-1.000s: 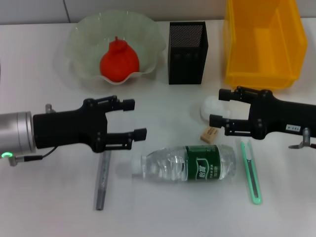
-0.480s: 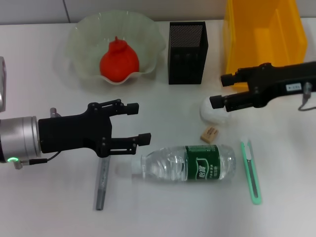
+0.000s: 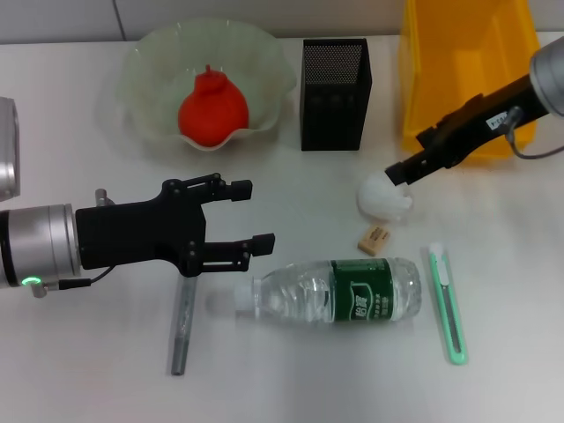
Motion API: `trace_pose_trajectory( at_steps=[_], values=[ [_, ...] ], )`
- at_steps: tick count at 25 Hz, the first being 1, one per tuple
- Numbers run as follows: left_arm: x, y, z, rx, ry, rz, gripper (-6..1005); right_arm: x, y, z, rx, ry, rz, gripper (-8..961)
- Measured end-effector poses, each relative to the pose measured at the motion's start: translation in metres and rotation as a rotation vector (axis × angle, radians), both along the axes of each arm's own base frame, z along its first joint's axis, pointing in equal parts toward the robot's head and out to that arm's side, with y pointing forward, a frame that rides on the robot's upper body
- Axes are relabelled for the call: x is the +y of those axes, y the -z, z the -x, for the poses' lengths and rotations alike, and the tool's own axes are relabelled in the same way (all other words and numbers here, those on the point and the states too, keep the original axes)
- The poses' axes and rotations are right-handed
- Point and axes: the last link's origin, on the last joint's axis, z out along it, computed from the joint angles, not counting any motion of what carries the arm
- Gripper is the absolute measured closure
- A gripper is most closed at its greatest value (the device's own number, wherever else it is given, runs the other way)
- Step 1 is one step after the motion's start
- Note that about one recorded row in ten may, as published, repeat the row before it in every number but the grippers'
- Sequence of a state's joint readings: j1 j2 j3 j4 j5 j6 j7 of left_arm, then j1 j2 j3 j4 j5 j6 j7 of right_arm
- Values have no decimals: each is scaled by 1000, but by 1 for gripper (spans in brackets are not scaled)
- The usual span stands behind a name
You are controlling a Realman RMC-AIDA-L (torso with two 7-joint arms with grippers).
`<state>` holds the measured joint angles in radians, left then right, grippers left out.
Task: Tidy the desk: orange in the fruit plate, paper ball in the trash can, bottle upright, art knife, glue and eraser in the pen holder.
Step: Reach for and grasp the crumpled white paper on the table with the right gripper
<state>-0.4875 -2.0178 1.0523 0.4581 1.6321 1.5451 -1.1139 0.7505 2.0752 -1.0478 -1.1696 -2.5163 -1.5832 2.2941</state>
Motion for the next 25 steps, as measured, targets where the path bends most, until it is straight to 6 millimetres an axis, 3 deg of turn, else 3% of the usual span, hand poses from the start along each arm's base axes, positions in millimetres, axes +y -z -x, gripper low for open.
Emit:
trace_pose_trajectory(
  at_steps=[12, 25],
  values=[
    [1, 0, -1, -5, -7, 1, 172, 9, 37, -6, -128, -93, 1, 127],
    [2, 0, -2, -7, -7, 1, 173, 10, 60, -15, -101, -121, 3, 142]
  ],
)
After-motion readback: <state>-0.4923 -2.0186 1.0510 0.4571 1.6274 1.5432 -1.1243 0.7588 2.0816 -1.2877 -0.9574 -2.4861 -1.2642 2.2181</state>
